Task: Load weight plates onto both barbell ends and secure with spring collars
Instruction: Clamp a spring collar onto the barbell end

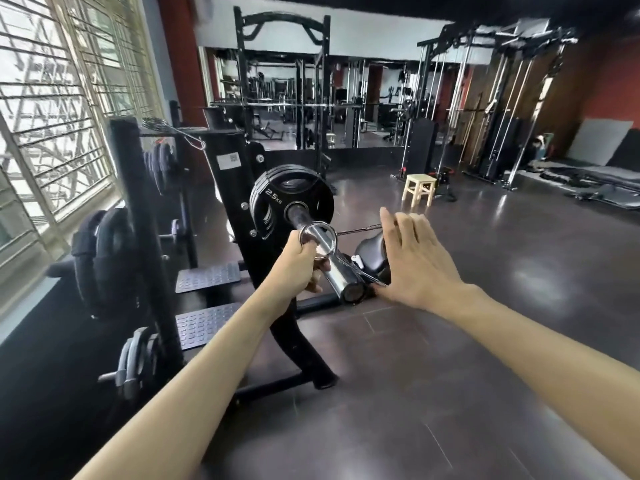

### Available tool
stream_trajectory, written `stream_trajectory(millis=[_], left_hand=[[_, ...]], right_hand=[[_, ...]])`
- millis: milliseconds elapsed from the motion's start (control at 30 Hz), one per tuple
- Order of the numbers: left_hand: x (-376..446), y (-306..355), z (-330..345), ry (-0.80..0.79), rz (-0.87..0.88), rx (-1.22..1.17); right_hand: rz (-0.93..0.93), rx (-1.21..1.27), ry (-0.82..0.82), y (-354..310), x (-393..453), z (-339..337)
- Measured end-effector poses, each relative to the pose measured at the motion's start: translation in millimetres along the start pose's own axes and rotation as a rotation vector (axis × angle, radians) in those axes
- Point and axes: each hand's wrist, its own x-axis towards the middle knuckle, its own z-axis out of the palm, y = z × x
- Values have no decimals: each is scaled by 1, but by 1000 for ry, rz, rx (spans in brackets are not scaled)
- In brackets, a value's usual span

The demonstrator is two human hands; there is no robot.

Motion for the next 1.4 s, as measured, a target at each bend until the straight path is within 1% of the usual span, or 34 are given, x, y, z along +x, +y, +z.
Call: stream_trajectory(millis=[67,167,267,333,400,500,600,733,900,1033,1133,1267,1400], left_hand=[[-5,-5,2,-47,-29,-16],[-12,-8,4,-102,-185,-81],[-14,-7,10,-51,-326,-126],[-14,-6,12,-46,-344,-37],[-15,-7,14,-97,-373,16],[-18,-9,14,-177,-455,25],[-21,-7,17,-263,-485,49],[-27,-16,24,-294,-550,-6],[-30,-34,30,-280,-583,-90],[-28,-37,32,-267,-567,-83],[-29,-36,33,-270,-562,-88],[-25,-31,37,-262,-587,-103],[-19,-30,45,-233,-567,-2]], right_hand=[[-29,-11,20,2,-8,8],[-71,3,54,10,-16,15],[-81,11,39,11,-23,18],[-87,12,70,11,-28,24],[-94,-3,89,15,-32,28],[-107,20,151,22,-41,36],[-114,7,191,32,-47,46],[-157,-46,247,43,-60,57],[-165,-51,229,42,-64,76],[-137,-1,207,41,-59,91],[-143,65,235,42,-54,101],[-169,72,262,41,-46,105],[-179,62,364,43,-40,111]])
